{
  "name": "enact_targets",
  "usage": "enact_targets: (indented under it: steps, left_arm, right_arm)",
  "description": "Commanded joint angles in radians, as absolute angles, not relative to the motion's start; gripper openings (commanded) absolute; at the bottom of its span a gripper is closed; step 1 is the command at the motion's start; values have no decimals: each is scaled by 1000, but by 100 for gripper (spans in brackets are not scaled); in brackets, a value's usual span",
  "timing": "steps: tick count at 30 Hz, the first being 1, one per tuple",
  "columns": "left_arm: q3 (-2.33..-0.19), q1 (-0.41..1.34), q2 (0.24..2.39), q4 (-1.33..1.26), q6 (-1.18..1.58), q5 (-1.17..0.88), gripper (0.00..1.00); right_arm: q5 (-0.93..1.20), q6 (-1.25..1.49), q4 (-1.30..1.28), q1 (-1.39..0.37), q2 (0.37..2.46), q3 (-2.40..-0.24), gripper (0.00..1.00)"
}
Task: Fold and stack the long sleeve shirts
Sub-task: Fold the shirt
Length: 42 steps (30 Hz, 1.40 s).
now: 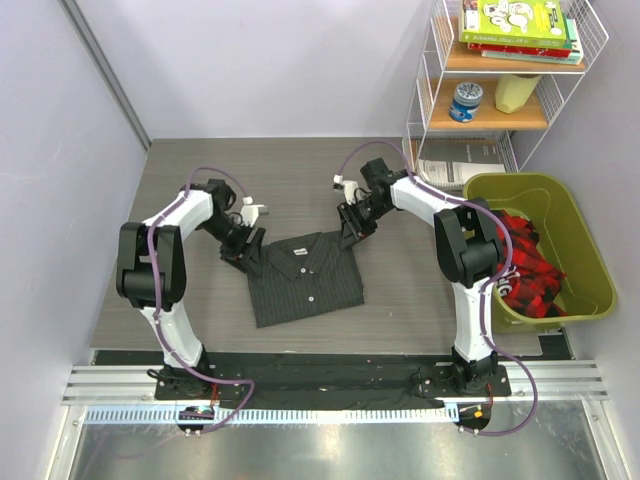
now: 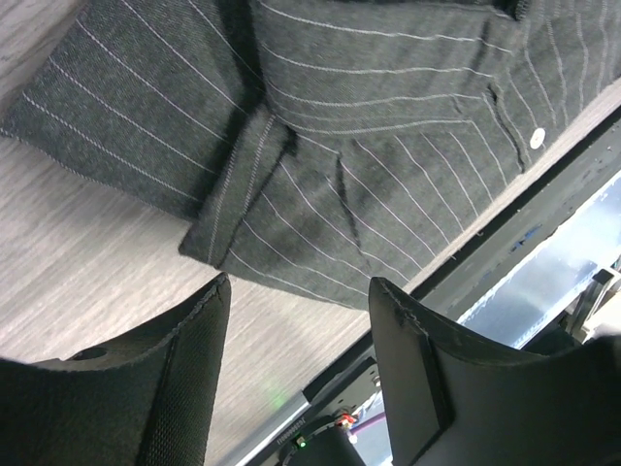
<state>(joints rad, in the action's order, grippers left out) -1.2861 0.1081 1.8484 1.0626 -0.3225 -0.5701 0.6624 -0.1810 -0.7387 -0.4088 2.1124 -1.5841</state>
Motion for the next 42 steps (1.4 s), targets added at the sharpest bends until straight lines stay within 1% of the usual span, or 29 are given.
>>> enact_targets:
  steps: [1,4,9,10,11,15,16,17,20,21,23,24,26,27,28,29,31,32,35,42]
  left_arm:
    - [-1279,101,1862,1016,-339,-580,59]
    - [-1281,101,1871,988,-310,-555,58]
    - [-1275,98,1864,971,-259,-462,57]
    - [-1272,94,1859,968,-256,-454,57]
    - [-1267,92,1849,965,-253,-436,58]
    - [-1255,91,1844,959,-252,-462,57]
    - [-1256,91,1847,959,-247,-469,57]
    - [-1258,91,1851,960,-248,-480,56]
    - [-1262,91,1852,960,-252,-528,49]
    - [-1262,92,1847,956,-250,-543,45]
    - [-1261,92,1847,951,-241,-548,40]
    - [-1264,92,1850,951,-242,-557,35]
    - [-1267,91,1852,956,-241,-561,31]
    - [-1269,92,1852,960,-242,-568,26]
    - [-1266,91,1848,960,-242,-572,24]
    - [-1264,91,1847,960,-241,-574,22]
    - [-1262,91,1841,962,-239,-580,15]
    - [-1264,92,1838,963,-235,-580,9]
    - [-1270,92,1822,976,-235,-592,0]
    - [-1275,91,1773,999,-241,-603,0]
  right_arm:
    - [703,-190,-741,-414,2094,-1600,29]
    - [707,-186,-747,-414,2105,-1605,28]
    - [701,-184,-755,-414,2115,-1617,33]
    - [695,-184,-758,-414,2117,-1618,36]
    - [693,-184,-758,-414,2117,-1617,37]
    - [706,-187,-758,-414,2117,-1618,35]
    - [706,-187,-758,-414,2117,-1618,34]
    - [709,-187,-758,-414,2117,-1620,30]
    - [721,-192,-758,-413,2114,-1623,25]
    - [724,-192,-756,-413,2109,-1621,21]
    - [726,-192,-758,-411,2106,-1620,18]
    - [726,-192,-758,-411,2103,-1620,14]
    - [723,-192,-758,-410,2103,-1620,9]
    - [721,-192,-756,-410,2100,-1620,3]
    - [721,-190,-758,-405,2099,-1620,1]
    - [718,-190,-758,-405,2095,-1618,1]
    - [715,-189,-759,-399,2088,-1615,1]
    - [716,-187,-759,-396,2085,-1615,1]
    - [716,-187,-759,-390,2056,-1600,1]
    - [707,-193,-755,-377,1984,-1560,1]
